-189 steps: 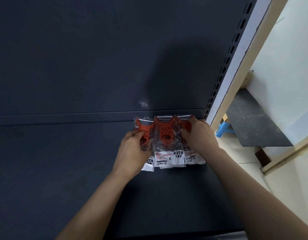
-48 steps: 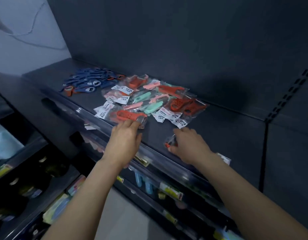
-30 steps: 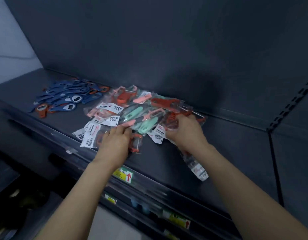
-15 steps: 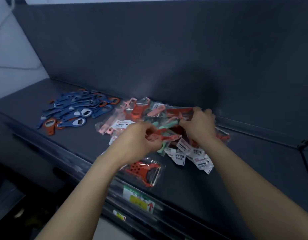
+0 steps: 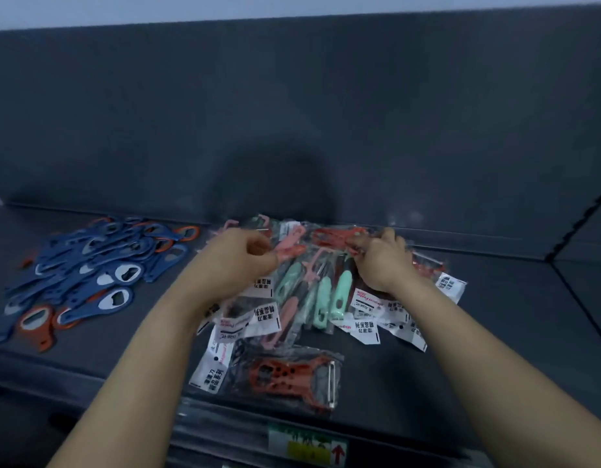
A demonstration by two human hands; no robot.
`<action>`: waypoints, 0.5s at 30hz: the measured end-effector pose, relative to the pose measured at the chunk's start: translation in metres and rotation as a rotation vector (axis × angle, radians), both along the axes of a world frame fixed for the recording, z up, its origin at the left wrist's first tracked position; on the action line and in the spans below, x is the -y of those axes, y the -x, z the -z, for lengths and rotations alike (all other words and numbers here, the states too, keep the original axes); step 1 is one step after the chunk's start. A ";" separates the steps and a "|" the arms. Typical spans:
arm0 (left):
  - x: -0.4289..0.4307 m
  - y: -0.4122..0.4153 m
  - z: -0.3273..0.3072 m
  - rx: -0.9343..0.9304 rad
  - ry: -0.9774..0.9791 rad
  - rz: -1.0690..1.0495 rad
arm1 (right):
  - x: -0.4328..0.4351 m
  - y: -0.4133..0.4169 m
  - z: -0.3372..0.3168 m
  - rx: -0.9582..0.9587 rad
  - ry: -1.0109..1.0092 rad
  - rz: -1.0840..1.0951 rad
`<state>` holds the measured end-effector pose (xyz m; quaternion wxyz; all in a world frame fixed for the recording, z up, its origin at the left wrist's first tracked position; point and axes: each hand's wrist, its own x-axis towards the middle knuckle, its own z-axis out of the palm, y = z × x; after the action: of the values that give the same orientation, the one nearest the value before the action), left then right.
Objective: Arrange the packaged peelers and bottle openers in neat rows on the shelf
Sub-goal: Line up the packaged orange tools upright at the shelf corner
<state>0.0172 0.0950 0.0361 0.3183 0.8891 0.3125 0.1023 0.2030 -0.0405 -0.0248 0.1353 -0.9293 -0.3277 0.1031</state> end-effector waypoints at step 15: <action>-0.035 -0.035 0.036 -0.239 -0.235 -0.255 | -0.052 0.017 -0.003 0.057 -0.223 0.067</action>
<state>0.0526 0.1301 0.0006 0.1575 0.8792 0.4440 0.0712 0.1861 0.0112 -0.0214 0.2318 -0.9215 -0.3095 0.0350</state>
